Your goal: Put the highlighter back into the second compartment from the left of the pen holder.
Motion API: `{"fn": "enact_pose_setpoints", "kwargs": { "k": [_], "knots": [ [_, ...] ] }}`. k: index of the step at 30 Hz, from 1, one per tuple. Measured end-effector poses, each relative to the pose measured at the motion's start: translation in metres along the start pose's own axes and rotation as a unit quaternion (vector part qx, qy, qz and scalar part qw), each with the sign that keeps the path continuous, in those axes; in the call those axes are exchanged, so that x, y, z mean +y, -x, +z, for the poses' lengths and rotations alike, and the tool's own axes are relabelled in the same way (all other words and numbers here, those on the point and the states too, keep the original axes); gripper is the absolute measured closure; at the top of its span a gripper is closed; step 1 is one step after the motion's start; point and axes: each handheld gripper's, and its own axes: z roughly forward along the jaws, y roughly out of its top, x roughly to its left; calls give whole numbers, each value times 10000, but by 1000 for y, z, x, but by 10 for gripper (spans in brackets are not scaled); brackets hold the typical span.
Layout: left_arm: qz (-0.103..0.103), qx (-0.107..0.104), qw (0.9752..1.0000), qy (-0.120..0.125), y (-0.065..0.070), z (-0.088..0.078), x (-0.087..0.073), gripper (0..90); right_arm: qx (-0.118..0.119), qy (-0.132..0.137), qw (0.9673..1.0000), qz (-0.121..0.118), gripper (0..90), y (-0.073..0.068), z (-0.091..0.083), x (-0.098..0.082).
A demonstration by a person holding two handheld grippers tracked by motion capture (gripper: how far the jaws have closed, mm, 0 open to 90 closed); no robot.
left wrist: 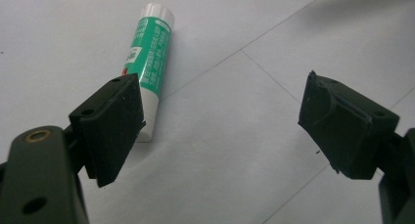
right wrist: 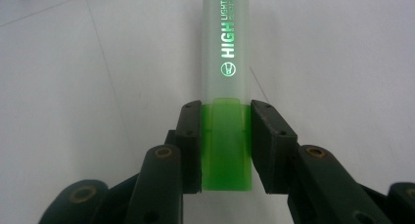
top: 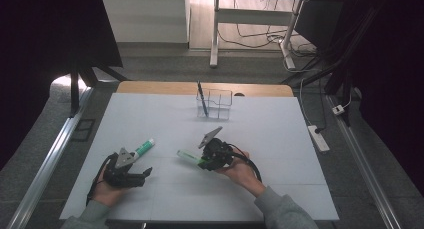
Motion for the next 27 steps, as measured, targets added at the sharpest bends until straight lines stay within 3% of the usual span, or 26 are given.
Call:
{"fn": "enact_pose_setpoints", "kwargs": {
  "k": [9, 15, 20, 27],
  "knots": [
    [161, -25, 9999, 30, 5, -2, 4, 181, 133, 273, 9994, 153, 671, 9, -29, -31],
    [528, -161, 9985, 53, 17, -5, 13, 211, 233, 248, 9994, -52, 671, 6, -33, -32],
    [954, -335, 9949, -61, 31, -3, 27, 212, 282, 221, 9992, -191, 671, 2, -31, -29],
    [1426, -602, 9878, -144, 46, 2, 51, 227, 343, 185, 9988, -312, 671, -2, -30, -24]
  ]
}}
